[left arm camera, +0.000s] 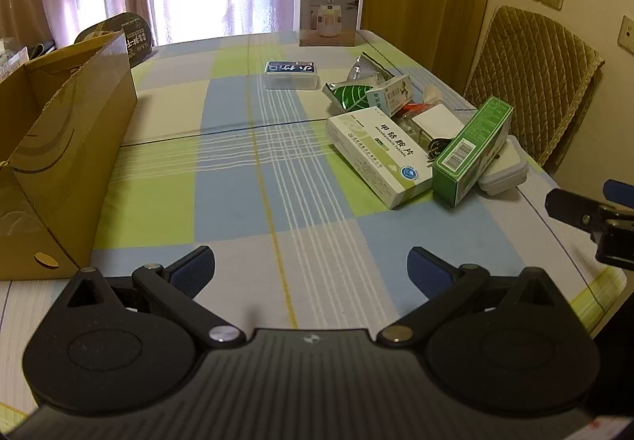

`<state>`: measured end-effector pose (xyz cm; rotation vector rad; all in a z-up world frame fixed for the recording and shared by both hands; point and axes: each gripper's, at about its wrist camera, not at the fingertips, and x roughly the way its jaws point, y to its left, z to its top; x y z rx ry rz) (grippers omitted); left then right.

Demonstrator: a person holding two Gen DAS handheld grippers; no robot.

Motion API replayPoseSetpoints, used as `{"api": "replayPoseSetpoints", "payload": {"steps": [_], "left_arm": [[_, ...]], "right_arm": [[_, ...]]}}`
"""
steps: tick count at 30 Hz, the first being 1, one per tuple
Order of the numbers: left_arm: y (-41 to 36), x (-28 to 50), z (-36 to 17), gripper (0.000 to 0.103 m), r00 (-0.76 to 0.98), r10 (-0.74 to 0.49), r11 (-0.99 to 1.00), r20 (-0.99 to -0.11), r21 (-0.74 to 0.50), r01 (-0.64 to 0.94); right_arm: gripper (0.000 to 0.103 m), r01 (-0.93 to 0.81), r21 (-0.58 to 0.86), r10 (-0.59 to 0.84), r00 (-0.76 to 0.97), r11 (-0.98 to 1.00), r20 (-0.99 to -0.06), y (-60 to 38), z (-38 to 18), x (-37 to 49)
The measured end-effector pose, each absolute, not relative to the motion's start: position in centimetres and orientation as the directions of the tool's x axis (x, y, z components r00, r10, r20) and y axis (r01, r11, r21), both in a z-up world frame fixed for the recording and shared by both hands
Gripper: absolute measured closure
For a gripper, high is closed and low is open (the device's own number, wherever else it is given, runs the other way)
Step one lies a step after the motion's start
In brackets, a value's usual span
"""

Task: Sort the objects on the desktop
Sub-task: 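Move both tools toward the pile of medicine boxes on the table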

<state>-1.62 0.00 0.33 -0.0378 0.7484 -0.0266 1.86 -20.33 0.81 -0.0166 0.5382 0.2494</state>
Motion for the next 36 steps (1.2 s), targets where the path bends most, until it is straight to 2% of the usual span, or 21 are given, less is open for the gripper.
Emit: {"api": "replayPoseSetpoints", "payload": {"steps": [36], "left_arm": [[0.15,-1.75,0.28,0.001,0.751,-0.041,0.999,-0.659,-0.042,0.018]], "right_arm": [[0.002,-0.243,0.026,0.221,0.826,0.97,-0.519,-20.08,0.45,1.95]]}}
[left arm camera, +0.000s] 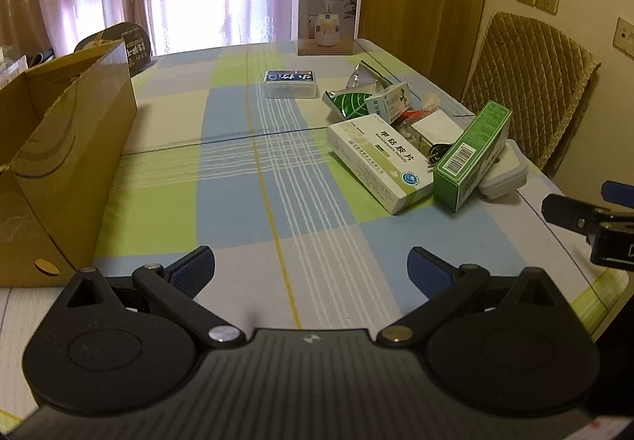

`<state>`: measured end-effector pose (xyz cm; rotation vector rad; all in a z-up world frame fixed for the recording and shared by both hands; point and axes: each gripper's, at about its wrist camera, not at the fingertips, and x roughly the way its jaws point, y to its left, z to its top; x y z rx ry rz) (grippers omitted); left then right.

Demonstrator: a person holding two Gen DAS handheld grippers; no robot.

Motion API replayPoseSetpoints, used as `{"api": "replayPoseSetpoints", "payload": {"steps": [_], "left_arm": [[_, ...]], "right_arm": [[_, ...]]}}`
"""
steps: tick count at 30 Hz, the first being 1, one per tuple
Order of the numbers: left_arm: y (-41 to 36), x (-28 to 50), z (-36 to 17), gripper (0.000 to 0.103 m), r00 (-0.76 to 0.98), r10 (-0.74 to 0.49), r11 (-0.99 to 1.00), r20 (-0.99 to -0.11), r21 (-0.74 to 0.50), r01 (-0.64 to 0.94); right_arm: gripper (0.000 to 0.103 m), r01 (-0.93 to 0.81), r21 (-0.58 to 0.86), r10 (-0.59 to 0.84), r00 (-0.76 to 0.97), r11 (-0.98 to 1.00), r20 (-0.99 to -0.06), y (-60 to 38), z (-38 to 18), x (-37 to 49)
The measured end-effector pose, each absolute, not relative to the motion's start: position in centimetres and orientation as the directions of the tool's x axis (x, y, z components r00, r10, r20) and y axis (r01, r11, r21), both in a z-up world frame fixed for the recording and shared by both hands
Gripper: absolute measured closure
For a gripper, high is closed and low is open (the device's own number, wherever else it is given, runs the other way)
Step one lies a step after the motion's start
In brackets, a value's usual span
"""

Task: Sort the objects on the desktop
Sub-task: 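Move both tools toward the pile of medicine boxes on the table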

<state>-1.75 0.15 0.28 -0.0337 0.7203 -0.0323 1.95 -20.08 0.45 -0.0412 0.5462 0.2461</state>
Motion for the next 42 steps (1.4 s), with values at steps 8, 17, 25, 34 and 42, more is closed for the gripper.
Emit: {"api": "replayPoseSetpoints", "payload": {"steps": [8,17,25,34,42], "left_arm": [[-0.1,-1.7,0.3,0.001,0.749,-0.058,0.998,-0.66,-0.048,0.036],[0.2,-0.7,0.8,0.001,0.747,-0.085,0.996,-0.659,-0.073,0.049],[0.0,1.6,0.6,0.001,0.738,-0.106,0.994,-0.666,-0.067,0.082],[-0.1,4.2,0.2,0.001,0.725,-0.13,0.99,-0.677,-0.05,0.131],[-0.1,6.2,-0.4,0.001,0.716,-0.13,0.99,-0.686,-0.047,0.135]], "right_arm": [[0.002,-0.249,0.022,0.223,0.821,0.968,-0.526,-19.6,0.2,2.1],[0.002,-0.235,0.04,0.219,0.818,0.971,-0.532,-20.1,0.0,2.5],[0.002,-0.222,0.101,0.241,0.806,0.97,-0.541,-20.6,0.3,4.8],[0.002,-0.315,0.071,0.301,0.779,0.946,-0.551,-20.8,0.9,10.1],[0.002,-0.465,0.019,0.398,0.736,0.885,-0.548,-20.4,0.6,13.8]]}}
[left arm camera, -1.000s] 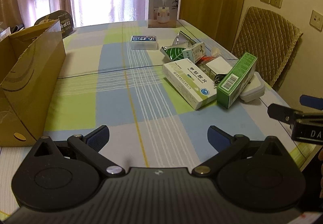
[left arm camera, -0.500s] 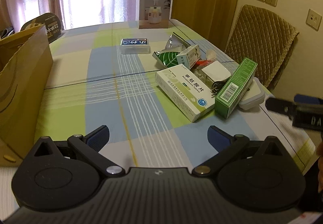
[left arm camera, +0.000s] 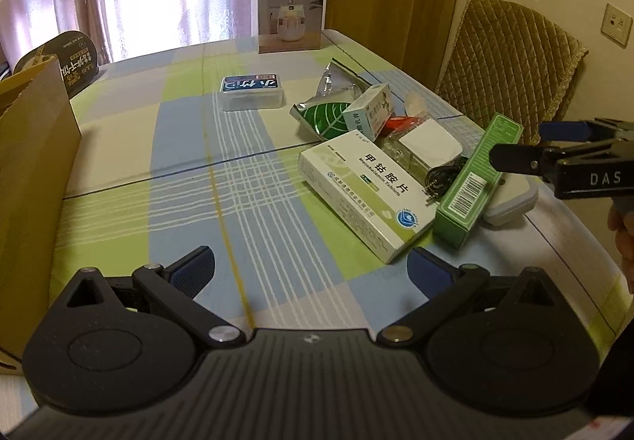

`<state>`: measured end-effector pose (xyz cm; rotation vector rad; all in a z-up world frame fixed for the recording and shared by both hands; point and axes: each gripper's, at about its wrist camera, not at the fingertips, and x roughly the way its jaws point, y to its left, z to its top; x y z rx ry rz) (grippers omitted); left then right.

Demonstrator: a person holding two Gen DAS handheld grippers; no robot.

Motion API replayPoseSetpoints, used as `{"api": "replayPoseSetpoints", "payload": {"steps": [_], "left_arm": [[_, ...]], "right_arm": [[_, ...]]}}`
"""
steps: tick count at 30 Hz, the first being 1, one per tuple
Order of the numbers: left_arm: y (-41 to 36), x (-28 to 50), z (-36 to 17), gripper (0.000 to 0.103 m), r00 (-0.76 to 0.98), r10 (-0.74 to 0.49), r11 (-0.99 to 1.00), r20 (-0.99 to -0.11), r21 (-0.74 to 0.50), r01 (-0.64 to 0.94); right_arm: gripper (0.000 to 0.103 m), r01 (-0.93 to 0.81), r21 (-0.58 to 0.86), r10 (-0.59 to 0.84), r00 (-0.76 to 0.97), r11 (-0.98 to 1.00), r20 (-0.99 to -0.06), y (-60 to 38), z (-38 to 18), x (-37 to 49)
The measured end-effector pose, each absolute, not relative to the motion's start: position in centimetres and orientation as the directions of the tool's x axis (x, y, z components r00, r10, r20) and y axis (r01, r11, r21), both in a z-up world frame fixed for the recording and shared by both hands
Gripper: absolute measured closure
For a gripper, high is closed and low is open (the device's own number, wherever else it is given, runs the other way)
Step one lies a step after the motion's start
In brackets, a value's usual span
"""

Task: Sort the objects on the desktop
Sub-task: 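Move both tools toward the pile of medicine boxes on the table, then grasp the long green barcode box with the right tool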

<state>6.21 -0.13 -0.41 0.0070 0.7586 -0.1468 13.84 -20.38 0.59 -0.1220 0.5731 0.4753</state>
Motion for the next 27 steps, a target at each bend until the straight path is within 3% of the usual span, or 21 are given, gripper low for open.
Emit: {"api": "replayPoseSetpoints", "payload": {"steps": [7,14,20,27], "left_arm": [[-0.1,6.7,-0.8,0.001,0.712,-0.123,0.991,-0.691,-0.053,0.12],[0.7,5.8,-1.1,0.001,0.705,-0.101,0.994,-0.702,-0.045,0.098],[0.9,5.2,-1.3,0.001,0.701,-0.102,0.994,-0.706,-0.047,0.097],[1.2,5.2,-1.5,0.001,0.701,-0.109,0.994,-0.705,-0.068,0.087]], "right_arm": [[0.002,-0.554,0.06,0.485,0.666,0.831,-0.567,-19.7,-0.2,14.7],[0.002,-0.616,0.054,0.498,0.579,0.786,-0.646,-19.8,-0.8,12.4],[0.002,-0.6,-0.09,0.445,0.677,0.795,-0.586,-19.4,0.0,11.6],[0.002,-0.63,-0.246,0.396,0.697,0.737,-0.598,-17.3,-2.1,11.7]]}}
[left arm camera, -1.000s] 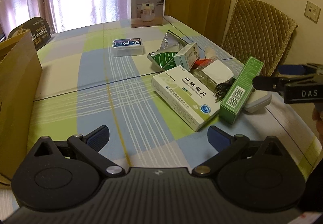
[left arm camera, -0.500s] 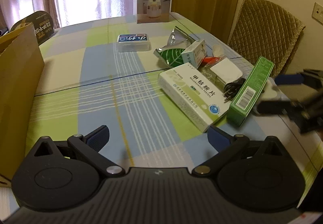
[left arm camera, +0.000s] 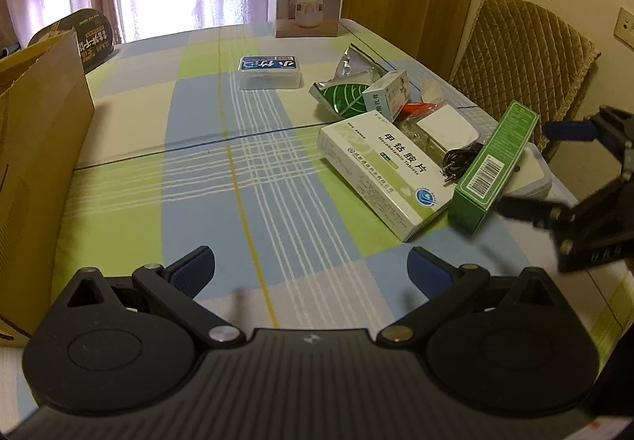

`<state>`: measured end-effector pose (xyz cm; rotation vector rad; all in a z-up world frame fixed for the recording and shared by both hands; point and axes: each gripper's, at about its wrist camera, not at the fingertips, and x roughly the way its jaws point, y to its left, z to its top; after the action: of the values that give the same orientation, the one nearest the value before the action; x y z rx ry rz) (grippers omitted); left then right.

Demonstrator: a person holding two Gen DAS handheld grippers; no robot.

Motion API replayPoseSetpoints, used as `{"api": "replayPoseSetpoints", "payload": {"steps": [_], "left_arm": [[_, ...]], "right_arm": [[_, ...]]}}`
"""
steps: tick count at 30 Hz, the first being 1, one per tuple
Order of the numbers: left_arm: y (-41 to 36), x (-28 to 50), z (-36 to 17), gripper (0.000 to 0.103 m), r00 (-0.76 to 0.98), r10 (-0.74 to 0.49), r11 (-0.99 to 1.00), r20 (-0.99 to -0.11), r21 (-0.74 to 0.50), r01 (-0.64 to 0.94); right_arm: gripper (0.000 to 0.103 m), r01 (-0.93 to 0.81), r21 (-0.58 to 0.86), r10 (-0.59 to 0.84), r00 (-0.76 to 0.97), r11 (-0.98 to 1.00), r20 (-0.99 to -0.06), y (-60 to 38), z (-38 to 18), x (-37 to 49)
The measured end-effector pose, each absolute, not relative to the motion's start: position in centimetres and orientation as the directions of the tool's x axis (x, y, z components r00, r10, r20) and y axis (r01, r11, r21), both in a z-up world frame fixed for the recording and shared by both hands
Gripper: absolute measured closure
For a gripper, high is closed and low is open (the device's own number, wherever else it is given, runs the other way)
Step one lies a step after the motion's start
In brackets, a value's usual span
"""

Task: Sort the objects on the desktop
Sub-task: 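Grasp the long green barcode box with the right tool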

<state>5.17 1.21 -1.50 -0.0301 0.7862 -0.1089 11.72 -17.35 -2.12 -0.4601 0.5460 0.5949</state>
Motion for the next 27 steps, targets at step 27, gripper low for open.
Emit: {"api": "replayPoseSetpoints", "payload": {"steps": [27], "left_arm": [[2.2,5.8,-3.1,0.001,0.682,-0.111,0.993,-0.723,-0.11,0.046]], "right_arm": [[0.002,-0.666,-0.028,0.496,0.582,0.746,-0.645,-17.7,-2.6,11.9]]}}
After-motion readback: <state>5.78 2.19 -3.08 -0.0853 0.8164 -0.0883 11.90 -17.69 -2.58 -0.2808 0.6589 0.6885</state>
